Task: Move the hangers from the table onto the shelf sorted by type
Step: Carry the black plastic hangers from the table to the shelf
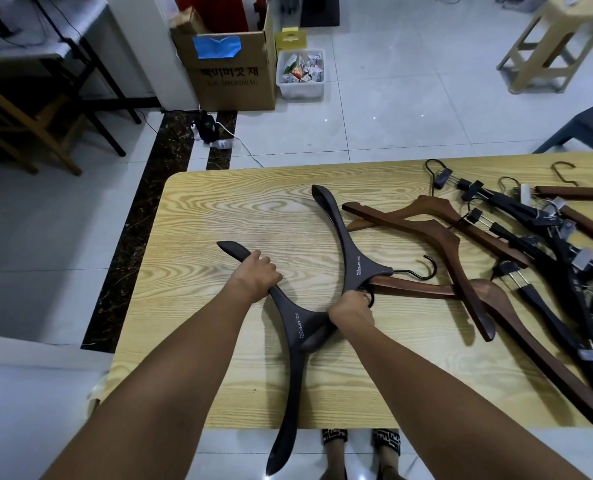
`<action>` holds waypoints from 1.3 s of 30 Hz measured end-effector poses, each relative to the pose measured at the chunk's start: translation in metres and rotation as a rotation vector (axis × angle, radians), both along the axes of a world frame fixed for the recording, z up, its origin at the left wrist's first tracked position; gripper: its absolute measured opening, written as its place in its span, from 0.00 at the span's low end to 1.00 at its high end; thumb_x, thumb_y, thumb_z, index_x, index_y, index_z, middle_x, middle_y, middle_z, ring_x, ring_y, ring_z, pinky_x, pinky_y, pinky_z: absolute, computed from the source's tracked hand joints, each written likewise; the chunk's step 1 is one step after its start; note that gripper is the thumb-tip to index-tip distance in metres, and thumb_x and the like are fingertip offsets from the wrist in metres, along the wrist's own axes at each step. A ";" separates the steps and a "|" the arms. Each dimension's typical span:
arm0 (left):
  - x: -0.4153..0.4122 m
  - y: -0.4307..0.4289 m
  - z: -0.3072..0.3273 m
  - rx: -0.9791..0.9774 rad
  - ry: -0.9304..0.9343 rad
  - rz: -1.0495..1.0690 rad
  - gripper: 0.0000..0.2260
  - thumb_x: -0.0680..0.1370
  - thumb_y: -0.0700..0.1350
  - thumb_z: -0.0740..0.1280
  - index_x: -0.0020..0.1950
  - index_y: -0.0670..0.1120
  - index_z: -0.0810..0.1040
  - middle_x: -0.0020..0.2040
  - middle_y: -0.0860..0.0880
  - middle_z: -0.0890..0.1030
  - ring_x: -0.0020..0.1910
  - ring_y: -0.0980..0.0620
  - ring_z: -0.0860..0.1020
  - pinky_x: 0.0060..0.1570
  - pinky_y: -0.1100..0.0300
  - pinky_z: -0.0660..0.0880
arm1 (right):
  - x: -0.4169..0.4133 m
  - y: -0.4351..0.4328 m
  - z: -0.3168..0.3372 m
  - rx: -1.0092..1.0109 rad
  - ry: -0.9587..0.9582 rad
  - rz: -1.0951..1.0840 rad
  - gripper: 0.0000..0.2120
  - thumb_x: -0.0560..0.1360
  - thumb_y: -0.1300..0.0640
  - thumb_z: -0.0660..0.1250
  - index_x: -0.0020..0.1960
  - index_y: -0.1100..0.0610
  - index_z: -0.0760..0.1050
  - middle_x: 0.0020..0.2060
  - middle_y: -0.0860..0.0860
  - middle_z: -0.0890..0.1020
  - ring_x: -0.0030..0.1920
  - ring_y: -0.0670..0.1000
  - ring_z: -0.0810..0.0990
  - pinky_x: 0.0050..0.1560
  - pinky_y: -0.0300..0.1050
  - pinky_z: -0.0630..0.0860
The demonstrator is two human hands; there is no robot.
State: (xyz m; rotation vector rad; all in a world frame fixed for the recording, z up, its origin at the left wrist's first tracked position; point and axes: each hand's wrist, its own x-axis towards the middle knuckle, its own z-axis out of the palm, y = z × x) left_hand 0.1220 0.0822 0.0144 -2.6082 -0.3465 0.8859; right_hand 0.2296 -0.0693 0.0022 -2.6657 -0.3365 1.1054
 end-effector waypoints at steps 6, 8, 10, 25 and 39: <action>-0.004 -0.004 0.006 0.024 -0.007 -0.006 0.12 0.80 0.45 0.59 0.64 0.48 0.71 0.61 0.47 0.76 0.63 0.45 0.71 0.64 0.50 0.62 | -0.008 0.013 0.010 0.162 0.099 -0.142 0.22 0.79 0.62 0.60 0.70 0.69 0.61 0.66 0.63 0.73 0.65 0.61 0.73 0.60 0.49 0.71; -0.005 -0.006 0.006 0.032 0.003 -0.010 0.12 0.80 0.45 0.59 0.64 0.48 0.71 0.62 0.47 0.76 0.63 0.46 0.71 0.64 0.51 0.62 | -0.011 0.017 0.015 0.198 0.120 -0.171 0.24 0.79 0.64 0.58 0.72 0.69 0.56 0.66 0.64 0.72 0.65 0.62 0.72 0.61 0.50 0.70; -0.005 -0.008 0.006 0.028 0.025 -0.009 0.13 0.80 0.44 0.59 0.64 0.47 0.72 0.62 0.47 0.76 0.63 0.46 0.72 0.63 0.51 0.63 | -0.013 0.019 0.018 0.227 0.131 -0.190 0.27 0.79 0.65 0.58 0.74 0.68 0.50 0.66 0.64 0.70 0.66 0.63 0.71 0.61 0.51 0.70; -0.040 -0.009 0.006 -0.120 0.064 0.184 0.12 0.76 0.49 0.65 0.59 0.49 0.73 0.58 0.48 0.79 0.59 0.46 0.76 0.55 0.54 0.68 | -0.021 0.030 0.032 0.327 0.351 0.122 0.17 0.71 0.59 0.74 0.56 0.63 0.75 0.50 0.59 0.80 0.40 0.57 0.80 0.45 0.51 0.80; -0.069 -0.025 -0.006 -0.149 0.070 0.203 0.10 0.77 0.49 0.63 0.55 0.46 0.77 0.54 0.46 0.81 0.53 0.44 0.79 0.44 0.54 0.67 | 0.022 0.058 0.067 0.027 -0.307 0.824 0.16 0.80 0.60 0.60 0.66 0.63 0.66 0.62 0.57 0.74 0.62 0.59 0.75 0.52 0.49 0.70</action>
